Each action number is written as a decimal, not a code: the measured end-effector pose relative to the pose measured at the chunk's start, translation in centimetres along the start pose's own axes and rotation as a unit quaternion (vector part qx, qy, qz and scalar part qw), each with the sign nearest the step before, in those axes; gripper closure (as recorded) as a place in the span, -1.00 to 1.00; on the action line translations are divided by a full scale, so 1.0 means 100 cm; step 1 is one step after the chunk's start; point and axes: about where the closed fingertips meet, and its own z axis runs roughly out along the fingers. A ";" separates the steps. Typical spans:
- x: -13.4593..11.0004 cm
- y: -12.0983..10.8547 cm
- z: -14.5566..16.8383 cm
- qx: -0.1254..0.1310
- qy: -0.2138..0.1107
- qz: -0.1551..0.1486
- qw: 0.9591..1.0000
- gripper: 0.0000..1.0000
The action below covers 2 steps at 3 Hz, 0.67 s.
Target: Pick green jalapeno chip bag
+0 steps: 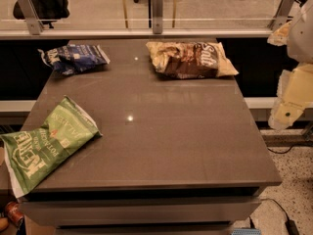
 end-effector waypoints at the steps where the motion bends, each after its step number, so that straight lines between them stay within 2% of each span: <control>1: 0.000 0.000 0.000 0.000 0.000 0.000 1.000 -1.00; 2: -0.007 0.000 -0.005 0.003 -0.012 -0.019 1.000 -1.00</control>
Offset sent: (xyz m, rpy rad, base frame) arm -0.0004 0.0132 0.0081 0.0214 -0.0155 0.0967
